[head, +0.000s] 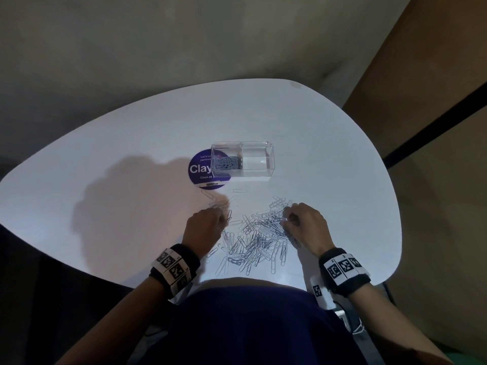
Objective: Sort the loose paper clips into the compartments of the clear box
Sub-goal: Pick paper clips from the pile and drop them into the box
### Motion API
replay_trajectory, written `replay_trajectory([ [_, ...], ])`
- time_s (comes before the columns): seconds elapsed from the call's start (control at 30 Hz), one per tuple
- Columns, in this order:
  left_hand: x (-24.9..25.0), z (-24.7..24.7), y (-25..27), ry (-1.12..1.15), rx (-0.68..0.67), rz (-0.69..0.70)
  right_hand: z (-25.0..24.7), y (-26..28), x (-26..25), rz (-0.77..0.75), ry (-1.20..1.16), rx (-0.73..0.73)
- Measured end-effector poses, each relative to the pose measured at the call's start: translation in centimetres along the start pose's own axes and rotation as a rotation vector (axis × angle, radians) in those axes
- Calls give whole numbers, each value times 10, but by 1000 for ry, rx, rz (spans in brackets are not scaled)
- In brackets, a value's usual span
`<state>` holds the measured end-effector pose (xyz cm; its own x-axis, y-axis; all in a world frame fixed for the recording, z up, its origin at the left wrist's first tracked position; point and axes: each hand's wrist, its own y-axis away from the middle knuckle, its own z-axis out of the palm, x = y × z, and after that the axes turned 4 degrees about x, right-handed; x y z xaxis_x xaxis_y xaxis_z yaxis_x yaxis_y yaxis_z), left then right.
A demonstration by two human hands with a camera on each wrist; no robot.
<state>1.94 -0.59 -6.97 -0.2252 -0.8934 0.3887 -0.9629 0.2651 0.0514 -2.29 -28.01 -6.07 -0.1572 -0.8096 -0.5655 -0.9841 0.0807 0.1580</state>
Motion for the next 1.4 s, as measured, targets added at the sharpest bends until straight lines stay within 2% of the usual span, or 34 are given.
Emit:
replay_trajectory([
  [0.13, 2, 1, -4, 147, -34, -14, 0, -1, -4, 2, -90, -8],
  [0.23, 5, -4, -7, 347, -60, -18, -6, 0, -4, 45, -291, 6],
  [0.27, 6, -7, -8, 425, -104, -57, -7, 1, -3, 68, -371, 9],
  [0.4, 10, -18, -11, 913, -439, -262, -14, 0, -3, 208, -627, -43],
  [0.47, 12, -22, -11, 1029, -500, -292, -13, -1, 1, 238, -680, -59],
  [0.6, 10, -18, -13, 932, -490, -277, -8, -4, 13, 217, -675, -47],
  [0.8, 3, -11, -10, 807, -470, -232, -10, -5, 17, 269, -726, -31],
  [0.9, 6, -14, -10, 794, -464, -268, -12, -8, 16, 302, -805, -25],
  [0.97, 10, -17, -11, 825, -453, -303, -14, -9, 16, 338, -913, -53],
  [1.2, 19, -28, -11, 1194, -417, -397, -17, -13, 4, 391, -1217, -205],
  [1.3, 22, -29, -12, 1288, -424, -427, -12, -15, 4, 388, -1075, -203],
  [1.4, 27, -28, -11, 1385, -453, -461, -6, -14, 0, 241, -786, -178],
])
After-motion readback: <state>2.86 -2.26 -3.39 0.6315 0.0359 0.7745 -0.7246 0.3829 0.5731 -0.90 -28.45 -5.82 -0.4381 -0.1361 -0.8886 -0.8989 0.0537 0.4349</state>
